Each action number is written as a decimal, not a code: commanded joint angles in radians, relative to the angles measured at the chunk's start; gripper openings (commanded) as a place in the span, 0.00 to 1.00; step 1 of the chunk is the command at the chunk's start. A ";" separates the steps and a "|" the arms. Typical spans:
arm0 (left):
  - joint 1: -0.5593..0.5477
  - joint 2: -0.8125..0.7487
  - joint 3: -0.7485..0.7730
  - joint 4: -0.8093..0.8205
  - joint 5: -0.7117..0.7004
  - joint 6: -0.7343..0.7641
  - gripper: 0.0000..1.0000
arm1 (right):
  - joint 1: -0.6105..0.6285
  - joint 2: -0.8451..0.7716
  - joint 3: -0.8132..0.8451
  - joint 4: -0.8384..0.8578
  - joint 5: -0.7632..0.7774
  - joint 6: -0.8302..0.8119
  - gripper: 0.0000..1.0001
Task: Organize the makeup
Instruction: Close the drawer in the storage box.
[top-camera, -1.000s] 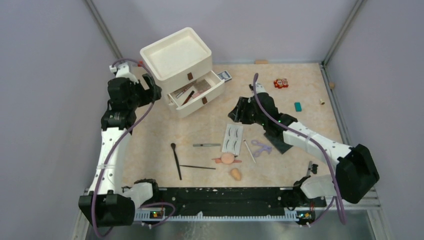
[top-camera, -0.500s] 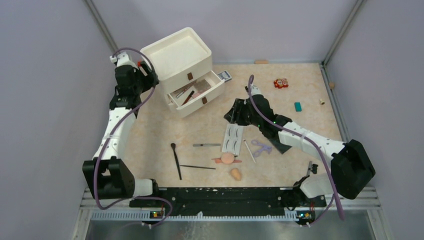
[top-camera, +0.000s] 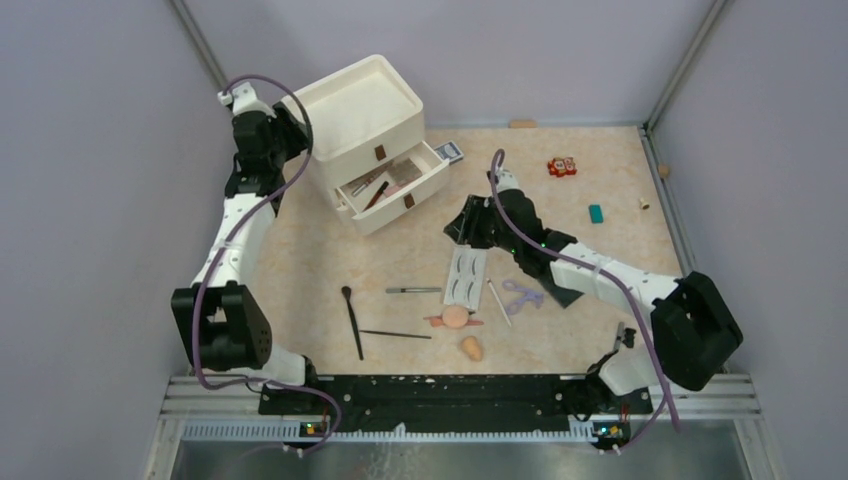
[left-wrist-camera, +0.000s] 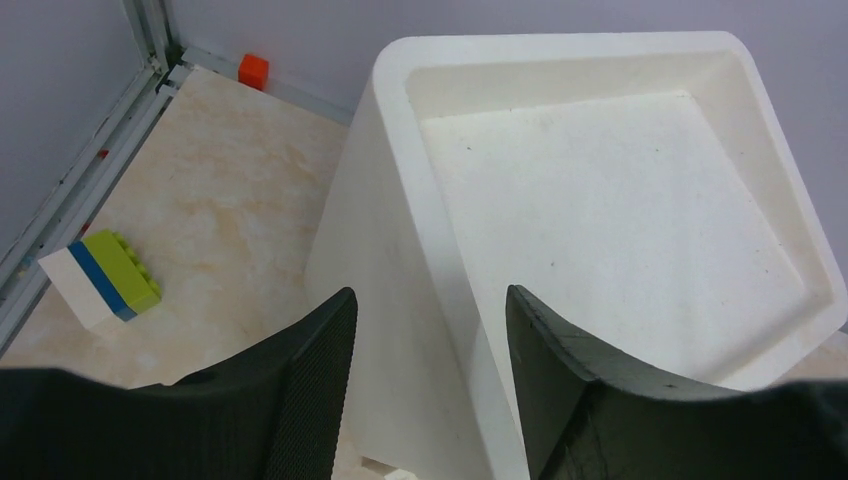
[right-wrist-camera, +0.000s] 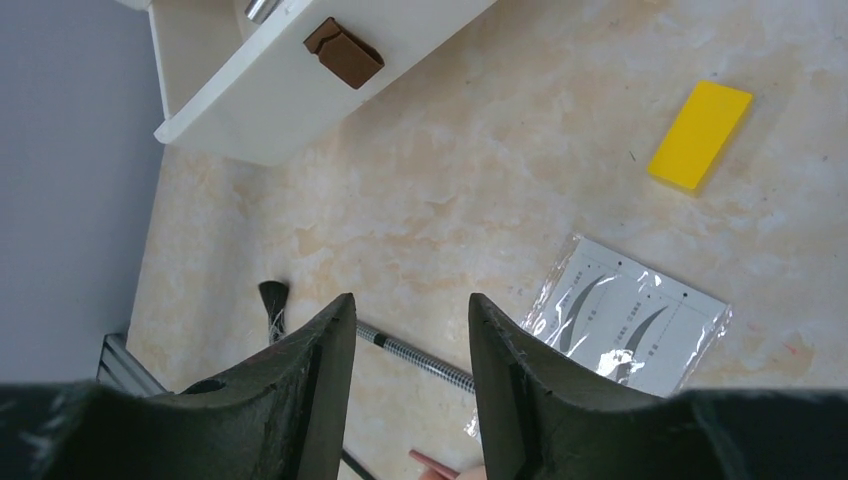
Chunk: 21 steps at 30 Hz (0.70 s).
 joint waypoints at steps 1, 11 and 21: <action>0.001 0.046 0.053 0.063 0.009 0.020 0.62 | 0.005 0.056 0.047 0.145 -0.009 -0.034 0.43; -0.030 0.121 0.056 0.051 0.029 0.046 0.58 | 0.005 0.324 0.296 0.173 0.017 -0.106 0.34; -0.055 0.118 0.048 0.024 0.012 0.076 0.58 | 0.004 0.664 0.696 0.120 0.022 -0.122 0.29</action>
